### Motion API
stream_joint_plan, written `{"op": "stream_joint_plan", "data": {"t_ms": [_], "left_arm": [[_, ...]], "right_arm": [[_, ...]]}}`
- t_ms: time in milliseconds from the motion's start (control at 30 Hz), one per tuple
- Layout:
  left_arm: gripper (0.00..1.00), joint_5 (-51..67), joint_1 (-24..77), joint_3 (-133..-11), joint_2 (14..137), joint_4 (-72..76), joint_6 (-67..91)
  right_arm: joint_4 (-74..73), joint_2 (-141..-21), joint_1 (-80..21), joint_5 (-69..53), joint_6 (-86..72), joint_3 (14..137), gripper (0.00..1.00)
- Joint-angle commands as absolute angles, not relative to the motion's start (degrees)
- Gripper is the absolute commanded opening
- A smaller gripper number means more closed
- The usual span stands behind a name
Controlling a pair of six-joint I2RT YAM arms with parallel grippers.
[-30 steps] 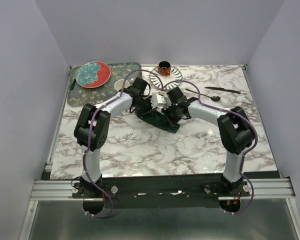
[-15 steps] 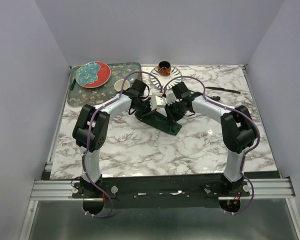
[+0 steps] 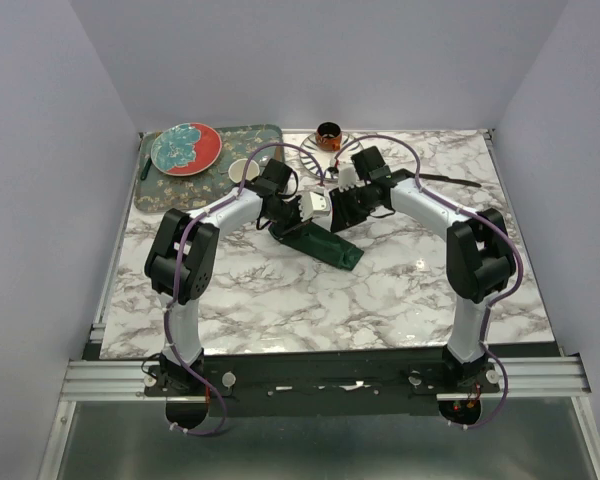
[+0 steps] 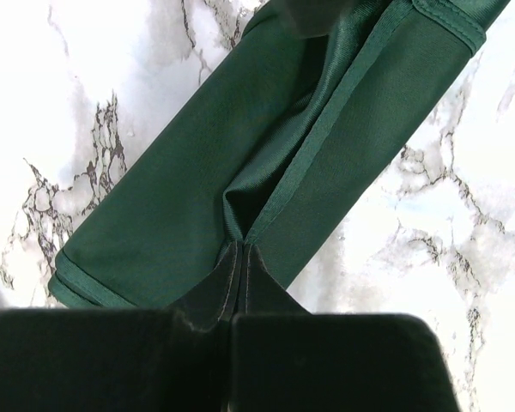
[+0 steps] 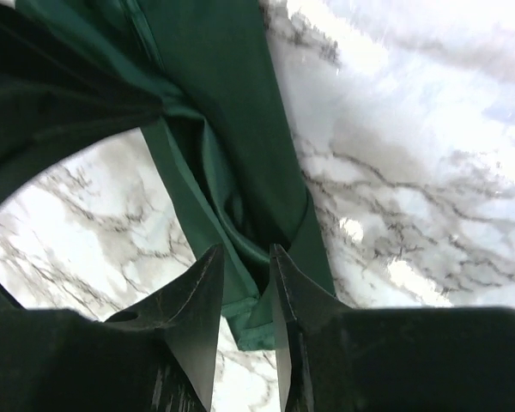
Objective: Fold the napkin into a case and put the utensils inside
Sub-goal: Stuff the top corner of the smaller-rectangle-folded napkin into the folded napkin.
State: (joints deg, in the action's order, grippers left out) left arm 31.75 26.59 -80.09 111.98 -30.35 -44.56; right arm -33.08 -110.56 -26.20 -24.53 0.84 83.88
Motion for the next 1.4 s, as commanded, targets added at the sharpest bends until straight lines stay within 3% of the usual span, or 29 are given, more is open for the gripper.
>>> {"op": "stream_joint_plan", "data": {"t_ms": [0,667,1367], "left_arm": [[0.00,33.3,26.5,-79.6,110.3,-31.1,-45.2],[0.00,33.6,26.9,-78.6,109.5,-30.8,-44.6],[0.00,35.2,27.0,-76.9,106.6,-31.8,-41.6]], "right_arm": [[-32.7,-115.4,-25.9,-26.5,-2.4,89.0,0.36],[-29.8,-125.9,-25.9,-29.2,-2.9,96.2,0.34],[-29.1,-125.3,-28.6,-34.4,-1.4,91.8,0.04]]}}
